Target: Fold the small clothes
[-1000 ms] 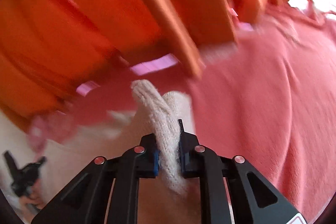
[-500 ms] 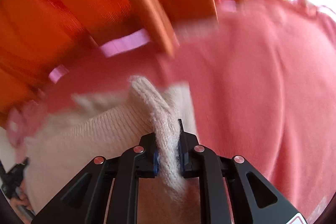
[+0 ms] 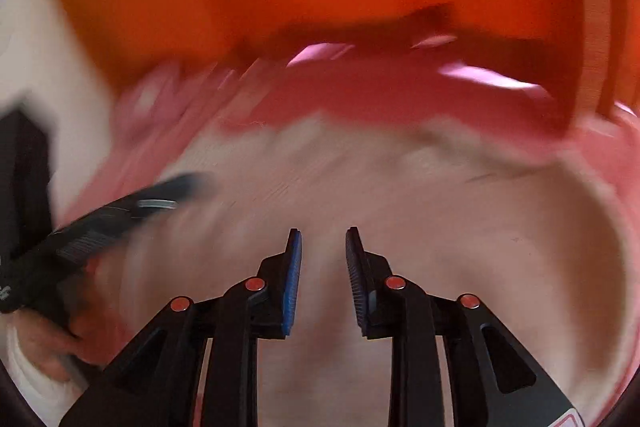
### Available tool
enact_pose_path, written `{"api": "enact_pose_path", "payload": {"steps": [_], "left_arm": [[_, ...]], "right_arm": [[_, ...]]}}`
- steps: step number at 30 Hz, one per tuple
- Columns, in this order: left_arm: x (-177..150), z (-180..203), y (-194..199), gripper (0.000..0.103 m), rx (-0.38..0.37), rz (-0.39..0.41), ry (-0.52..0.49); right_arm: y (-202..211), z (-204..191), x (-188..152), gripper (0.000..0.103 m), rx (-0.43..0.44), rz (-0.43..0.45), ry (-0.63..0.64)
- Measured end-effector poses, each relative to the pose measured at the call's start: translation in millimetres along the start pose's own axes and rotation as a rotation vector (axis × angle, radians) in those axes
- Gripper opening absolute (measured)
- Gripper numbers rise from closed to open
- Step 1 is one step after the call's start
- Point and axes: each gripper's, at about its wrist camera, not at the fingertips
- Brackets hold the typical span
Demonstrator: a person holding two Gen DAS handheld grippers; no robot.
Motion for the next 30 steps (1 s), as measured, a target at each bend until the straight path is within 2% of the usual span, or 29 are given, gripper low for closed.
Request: {"api": "enact_pose_path", "payload": {"steps": [1,3,4,6,7,8,9,10,12,13,14,16,18,20,21,22,23,24,25,27,28,29,30], "left_arm": [[-2,-2,-13,0.025,0.03,-0.048,0.002],[-2,-13,-17,0.024,0.011,-0.042,0.011],[0,-19,-14,0.023,0.01,-0.038,0.027],[2,-39,-3,0.023,0.023,-0.011,0.087],[2,-54,2,0.023,0.029,-0.007,0.123],[2,-63,7,0.023,0.033,-0.003,0.15],[1,-75,10,0.022,0.039,0.007,0.186],[2,-85,15,0.021,0.044,0.018,0.22],[4,-103,27,0.025,0.083,0.071,0.299],[6,-110,32,0.03,0.101,0.098,0.327],[11,-118,36,0.04,0.096,0.127,0.359],[17,-125,38,0.056,0.074,0.16,0.403],[22,-128,31,0.059,0.015,0.148,0.405],[24,-124,20,0.058,0.01,0.118,0.385],[25,-120,15,0.057,0.023,0.101,0.361],[27,-117,9,0.042,0.041,0.083,0.336],[28,-115,6,0.019,0.08,0.073,0.318],[28,-115,7,0.012,0.091,0.08,0.314],[28,-116,15,0.009,0.066,0.113,0.33],[28,-118,31,0.008,0.024,0.17,0.338],[29,-116,37,0.008,0.031,0.194,0.326],[30,-114,38,0.008,0.07,0.203,0.301],[31,-115,33,0.008,0.089,0.188,0.296]], "right_arm": [[-11,-3,-1,0.016,-0.034,-0.034,0.029],[-16,18,0,0.012,-0.09,-0.052,-0.012],[-12,34,4,0.009,-0.076,-0.047,-0.058],[7,92,5,0.0,-0.077,-0.02,-0.228],[16,114,3,0.0,-0.088,-0.004,-0.305],[30,148,-4,0.002,-0.183,0.015,-0.444],[41,177,-12,0.009,-0.282,0.027,-0.556],[50,194,-21,0.002,-0.281,0.046,-0.616],[69,225,-35,0.0,-0.117,0.13,-0.731],[75,228,-35,0.013,-0.103,0.167,-0.756],[82,227,-35,0.021,-0.15,0.199,-0.767],[85,216,-25,0.051,-0.205,0.222,-0.706],[76,207,-13,0.054,-0.191,0.204,-0.645],[51,195,1,0.054,-0.181,0.125,-0.581],[37,191,6,0.054,-0.226,0.073,-0.559],[29,190,4,0.043,-0.279,0.042,-0.545],[24,187,7,0.033,-0.315,0.043,-0.53],[29,184,9,0.009,-0.309,0.078,-0.527],[39,183,8,0.01,-0.263,0.118,-0.541],[70,185,4,0.009,-0.158,0.252,-0.572],[81,188,-1,0.009,-0.151,0.281,-0.578],[84,193,-3,0.009,-0.161,0.291,-0.591],[78,199,-3,0.009,-0.172,0.263,-0.607]]}}
Point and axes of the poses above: each gripper's, at about its wrist camera, not at the fingertips, and y roughly against the way its jaws point, z to its right, x to its top, and after that the axes turned 15 degrees about -z, right-handed
